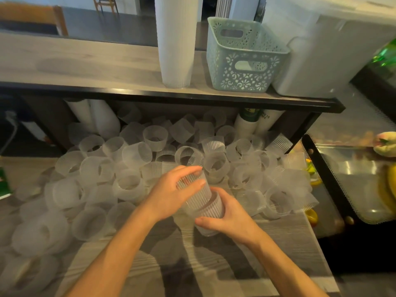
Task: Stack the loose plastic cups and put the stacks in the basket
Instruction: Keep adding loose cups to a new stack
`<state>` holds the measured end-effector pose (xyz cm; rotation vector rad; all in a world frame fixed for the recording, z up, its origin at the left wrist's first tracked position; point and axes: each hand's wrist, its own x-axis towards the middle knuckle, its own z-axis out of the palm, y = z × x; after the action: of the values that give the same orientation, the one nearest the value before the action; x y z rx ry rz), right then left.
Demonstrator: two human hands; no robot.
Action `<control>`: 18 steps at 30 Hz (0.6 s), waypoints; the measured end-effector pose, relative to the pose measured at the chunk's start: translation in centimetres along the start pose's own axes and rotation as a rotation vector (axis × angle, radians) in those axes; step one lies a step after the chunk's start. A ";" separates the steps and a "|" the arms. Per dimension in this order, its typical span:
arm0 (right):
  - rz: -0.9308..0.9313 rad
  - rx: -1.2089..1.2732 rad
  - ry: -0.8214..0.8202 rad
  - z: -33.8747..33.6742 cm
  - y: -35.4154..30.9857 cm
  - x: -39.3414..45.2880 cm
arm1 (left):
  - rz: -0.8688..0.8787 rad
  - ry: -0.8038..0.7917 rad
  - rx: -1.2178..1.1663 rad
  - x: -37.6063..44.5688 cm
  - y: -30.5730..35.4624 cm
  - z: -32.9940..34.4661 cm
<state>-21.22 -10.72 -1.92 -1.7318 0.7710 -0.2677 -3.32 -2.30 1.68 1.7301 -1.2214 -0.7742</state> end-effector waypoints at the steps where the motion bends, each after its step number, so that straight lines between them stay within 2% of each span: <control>1: -0.004 -0.010 -0.003 0.0 -0.1 -0.1 | 0.029 0.017 -0.002 -0.2 0.1 0.2; 10: -0.074 -0.075 0.037 0.9 -0.7 -0.7 | 0.023 -0.034 -0.038 -2.9 -0.9 4.2; 14: -0.001 -0.062 -0.006 1.5 1.1 -2.1 | -0.028 -0.109 -0.030 -4.1 -2.6 5.6; 16: 0.052 -0.065 0.027 1.6 2.3 -2.8 | -0.039 -0.046 -0.010 -4.2 -3.7 5.9; 18: 0.104 -0.044 0.065 1.3 3.4 -3.2 | -0.075 0.145 0.103 -3.8 -4.8 6.0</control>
<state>-24.10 -8.14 -4.82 -1.7244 0.9175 -0.2382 -7.68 0.32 -5.24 1.8904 -1.1203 -0.6263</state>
